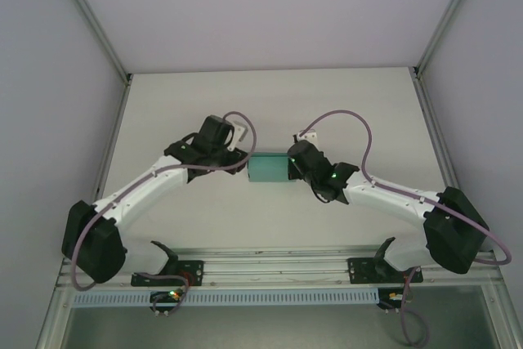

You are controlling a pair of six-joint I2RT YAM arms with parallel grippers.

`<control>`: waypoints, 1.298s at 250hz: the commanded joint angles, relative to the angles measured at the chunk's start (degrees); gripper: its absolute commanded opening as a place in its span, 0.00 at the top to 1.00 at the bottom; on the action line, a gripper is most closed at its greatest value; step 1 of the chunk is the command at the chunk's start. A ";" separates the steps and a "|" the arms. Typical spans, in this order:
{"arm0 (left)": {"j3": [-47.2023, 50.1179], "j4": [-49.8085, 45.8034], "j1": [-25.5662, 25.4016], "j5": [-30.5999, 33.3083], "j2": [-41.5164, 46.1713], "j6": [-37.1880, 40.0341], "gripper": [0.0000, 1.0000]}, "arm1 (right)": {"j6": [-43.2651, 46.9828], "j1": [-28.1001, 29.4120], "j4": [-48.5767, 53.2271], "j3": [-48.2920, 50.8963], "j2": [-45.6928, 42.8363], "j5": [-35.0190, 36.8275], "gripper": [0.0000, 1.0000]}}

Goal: Assemble paper box

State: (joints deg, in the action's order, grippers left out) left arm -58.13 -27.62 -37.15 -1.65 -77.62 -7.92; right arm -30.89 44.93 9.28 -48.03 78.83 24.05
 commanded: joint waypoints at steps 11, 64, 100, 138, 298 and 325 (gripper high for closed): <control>-1.31 2.48 0.76 -8.10 -2.69 -1.76 0.57 | -1.30 0.68 8.56 0.94 2.51 -1.19 1.00; -1.03 4.41 0.76 -10.63 -3.50 -1.99 0.60 | -1.15 0.73 9.52 0.16 3.54 -1.16 1.00; -1.87 3.05 0.76 -10.13 -3.58 -2.08 0.59 | -1.09 0.76 9.97 -0.31 4.05 -1.20 1.00; -2.59 -0.47 0.78 -7.50 -1.75 -1.35 0.51 | -1.33 0.71 11.01 -0.97 4.23 -0.85 1.00; -1.80 -1.69 0.74 -7.74 -0.65 -1.29 0.53 | -3.47 0.58 22.59 -10.65 6.19 -3.65 1.00; -1.97 -0.94 0.68 -8.59 -2.03 -1.32 0.58 | -3.29 0.60 24.72 -12.62 7.21 -3.84 1.00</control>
State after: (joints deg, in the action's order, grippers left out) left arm -58.70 -28.05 -36.18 -8.95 -79.00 -9.26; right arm -33.19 45.28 26.28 -59.02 83.77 22.74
